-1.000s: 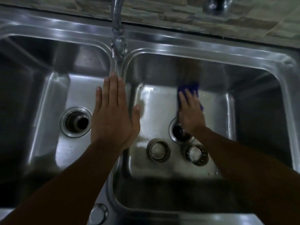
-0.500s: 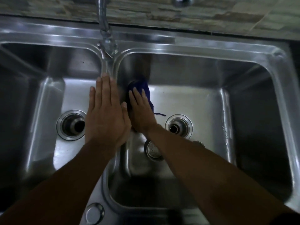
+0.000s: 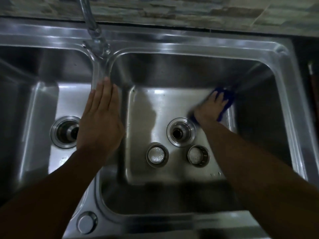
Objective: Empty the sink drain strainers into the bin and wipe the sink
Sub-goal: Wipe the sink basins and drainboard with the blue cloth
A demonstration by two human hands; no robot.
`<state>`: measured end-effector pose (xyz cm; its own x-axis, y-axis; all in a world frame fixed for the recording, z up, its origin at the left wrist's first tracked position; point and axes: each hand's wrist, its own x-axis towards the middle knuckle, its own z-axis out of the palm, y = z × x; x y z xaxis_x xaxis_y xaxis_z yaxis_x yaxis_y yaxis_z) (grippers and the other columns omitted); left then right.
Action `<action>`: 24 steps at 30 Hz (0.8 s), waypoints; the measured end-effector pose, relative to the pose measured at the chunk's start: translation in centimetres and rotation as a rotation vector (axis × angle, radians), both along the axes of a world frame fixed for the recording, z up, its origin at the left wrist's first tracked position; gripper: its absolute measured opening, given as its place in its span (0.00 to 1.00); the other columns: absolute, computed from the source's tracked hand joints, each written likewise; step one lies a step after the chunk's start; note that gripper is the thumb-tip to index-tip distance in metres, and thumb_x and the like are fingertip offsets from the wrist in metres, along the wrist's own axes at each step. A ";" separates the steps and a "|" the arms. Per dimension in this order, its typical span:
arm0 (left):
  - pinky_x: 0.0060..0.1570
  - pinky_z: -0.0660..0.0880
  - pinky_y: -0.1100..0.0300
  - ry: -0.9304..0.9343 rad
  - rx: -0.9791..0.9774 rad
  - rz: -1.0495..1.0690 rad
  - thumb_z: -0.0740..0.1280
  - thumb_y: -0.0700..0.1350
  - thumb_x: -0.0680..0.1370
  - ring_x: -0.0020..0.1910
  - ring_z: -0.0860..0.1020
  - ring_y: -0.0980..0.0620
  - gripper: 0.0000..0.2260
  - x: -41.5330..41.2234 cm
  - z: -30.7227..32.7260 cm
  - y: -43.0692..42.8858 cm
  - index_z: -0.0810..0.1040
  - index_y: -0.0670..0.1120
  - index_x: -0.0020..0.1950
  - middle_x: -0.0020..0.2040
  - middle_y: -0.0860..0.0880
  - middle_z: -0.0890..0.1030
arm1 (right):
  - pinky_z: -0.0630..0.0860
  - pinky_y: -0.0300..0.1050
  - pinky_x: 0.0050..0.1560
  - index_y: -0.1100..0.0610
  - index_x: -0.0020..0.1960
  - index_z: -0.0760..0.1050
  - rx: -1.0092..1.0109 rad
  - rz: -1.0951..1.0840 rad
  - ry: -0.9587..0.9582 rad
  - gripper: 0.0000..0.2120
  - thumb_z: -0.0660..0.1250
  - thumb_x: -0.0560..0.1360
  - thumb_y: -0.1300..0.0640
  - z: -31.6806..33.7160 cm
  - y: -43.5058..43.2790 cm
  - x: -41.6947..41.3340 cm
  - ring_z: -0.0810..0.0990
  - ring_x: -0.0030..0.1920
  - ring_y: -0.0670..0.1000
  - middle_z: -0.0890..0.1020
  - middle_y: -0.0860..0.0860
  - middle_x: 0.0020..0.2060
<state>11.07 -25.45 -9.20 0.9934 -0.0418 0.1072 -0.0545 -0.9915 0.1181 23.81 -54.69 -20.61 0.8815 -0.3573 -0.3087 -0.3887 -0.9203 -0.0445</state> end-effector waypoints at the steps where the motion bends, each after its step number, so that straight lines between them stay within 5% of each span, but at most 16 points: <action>1: 0.79 0.51 0.45 0.002 -0.001 0.001 0.48 0.44 0.80 0.80 0.51 0.39 0.27 0.0 0.0 0.0 0.57 0.34 0.78 0.80 0.35 0.55 | 0.43 0.60 0.79 0.65 0.80 0.48 -0.015 0.004 0.026 0.40 0.61 0.76 0.50 0.3 2.3 0.4 0.46 0.80 0.61 0.51 0.59 0.80; 3: 0.79 0.51 0.45 -0.004 -0.001 -0.002 0.49 0.44 0.80 0.80 0.52 0.39 0.26 0.0 0.0 -0.1 0.59 0.34 0.78 0.80 0.35 0.55 | 0.44 0.59 0.79 0.65 0.80 0.49 0.017 0.093 0.006 0.41 0.62 0.75 0.49 0.1 7.0 -0.4 0.47 0.80 0.62 0.52 0.60 0.80; 7: 0.79 0.52 0.44 -0.001 -0.052 0.006 0.54 0.45 0.80 0.80 0.53 0.39 0.27 0.0 0.4 -0.2 0.61 0.35 0.77 0.80 0.35 0.56 | 0.49 0.56 0.79 0.59 0.80 0.57 0.335 0.581 -0.070 0.39 0.65 0.71 0.63 -1.2 13.9 -5.1 0.47 0.80 0.64 0.54 0.55 0.80; 12: 0.79 0.52 0.42 0.043 -0.049 -0.016 0.54 0.52 0.79 0.80 0.52 0.39 0.31 -0.2 1.0 -0.2 0.60 0.35 0.77 0.79 0.33 0.55 | 0.50 0.56 0.79 0.55 0.78 0.63 0.299 0.984 -0.052 0.29 0.61 0.77 0.60 -0.7 7.4 -2.1 0.55 0.80 0.60 0.60 0.56 0.79; 15: 0.79 0.51 0.43 0.064 -0.030 -0.002 0.52 0.53 0.79 0.81 0.51 0.40 0.33 -0.1 1.0 -0.2 0.59 0.35 0.78 0.80 0.34 0.53 | 0.55 0.63 0.77 0.63 0.72 0.71 0.301 0.856 -0.179 0.27 0.61 0.73 0.65 -0.1 -0.6 -1.7 0.64 0.75 0.68 0.67 0.64 0.73; 19: 0.79 0.51 0.44 0.066 -0.034 0.017 0.54 0.53 0.78 0.81 0.51 0.41 0.33 0.1 0.8 -0.1 0.58 0.36 0.79 0.81 0.36 0.52 | 0.45 0.55 0.80 0.59 0.79 0.57 0.136 0.540 -0.014 0.32 0.59 0.76 0.65 0.6 -9.2 -2.0 0.48 0.79 0.66 0.51 0.61 0.80; 24: 0.79 0.52 0.42 0.086 -0.009 0.006 0.51 0.56 0.79 0.81 0.49 0.39 0.34 -0.4 1.0 -0.4 0.56 0.36 0.79 0.81 0.36 0.51 | 0.45 0.56 0.80 0.56 0.82 0.46 0.077 0.422 0.102 0.39 0.60 0.76 0.65 0.5 -10.7 -9.0 0.40 0.79 0.65 0.43 0.56 0.81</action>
<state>10.63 -25.81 -8.24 0.9992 -0.0348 0.0217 -0.0374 -0.9907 0.1310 14.78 -65.44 -20.09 0.9088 0.0548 -0.4137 0.0145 -0.9949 -0.1000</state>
